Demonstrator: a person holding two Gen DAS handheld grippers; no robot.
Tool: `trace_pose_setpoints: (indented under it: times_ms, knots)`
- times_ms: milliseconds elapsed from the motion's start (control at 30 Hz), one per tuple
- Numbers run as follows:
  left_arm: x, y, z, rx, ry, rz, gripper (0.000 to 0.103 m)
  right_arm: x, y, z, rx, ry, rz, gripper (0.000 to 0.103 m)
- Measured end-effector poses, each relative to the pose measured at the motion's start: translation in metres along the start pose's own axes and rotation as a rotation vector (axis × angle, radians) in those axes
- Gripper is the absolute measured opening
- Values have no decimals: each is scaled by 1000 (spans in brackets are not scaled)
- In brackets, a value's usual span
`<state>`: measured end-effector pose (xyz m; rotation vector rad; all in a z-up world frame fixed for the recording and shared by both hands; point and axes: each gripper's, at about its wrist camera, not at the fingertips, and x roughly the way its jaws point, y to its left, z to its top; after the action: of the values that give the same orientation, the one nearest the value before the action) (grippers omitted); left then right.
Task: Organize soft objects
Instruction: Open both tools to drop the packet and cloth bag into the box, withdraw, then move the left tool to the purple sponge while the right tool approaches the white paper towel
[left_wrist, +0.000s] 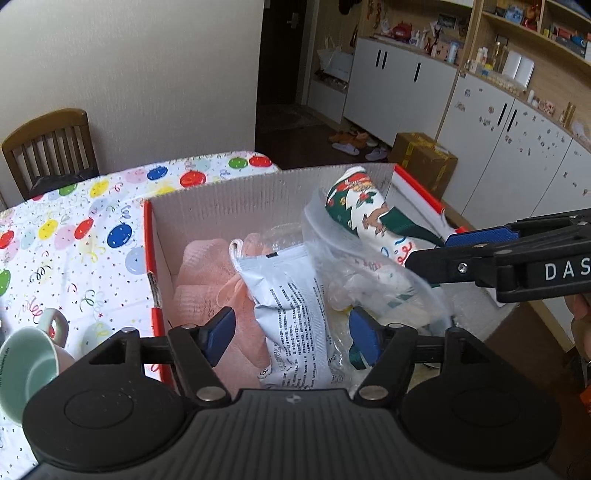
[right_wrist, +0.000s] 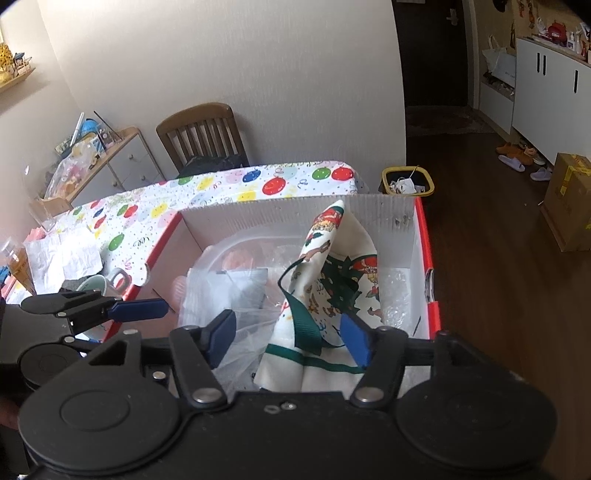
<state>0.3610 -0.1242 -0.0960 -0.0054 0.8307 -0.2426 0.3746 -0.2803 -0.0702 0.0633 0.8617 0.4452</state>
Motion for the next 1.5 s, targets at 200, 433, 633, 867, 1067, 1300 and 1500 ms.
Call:
trace_pose_setpoints:
  times_ms: [200,433,633,867,1067,1300,1500]
  knots:
    - [-20,0,0,9,-42,-3,68,-18,5,0,9,-40,5,70]
    - [-51,7,-1,9,-106,-4,76,-37,23,-1,-12,-73,21,79]
    - [-81,20,-7,-5,-151,-2,82,-51,46,-2,-44,-105,43,84]
    - [-112,45,-19,-36,-182,0,85,-63,75,-6,-63,-133,77,92]
    - [-136,69,-32,-54,-200,7,87,-64,108,-8,-78,-142,106,95]
    - [-160,99,-47,-68,-234,9,100,-59,144,-8,-93,-139,130,96]
    - [-176,131,-63,-82,-250,14,102,-51,177,-6,-112,-133,147,96]
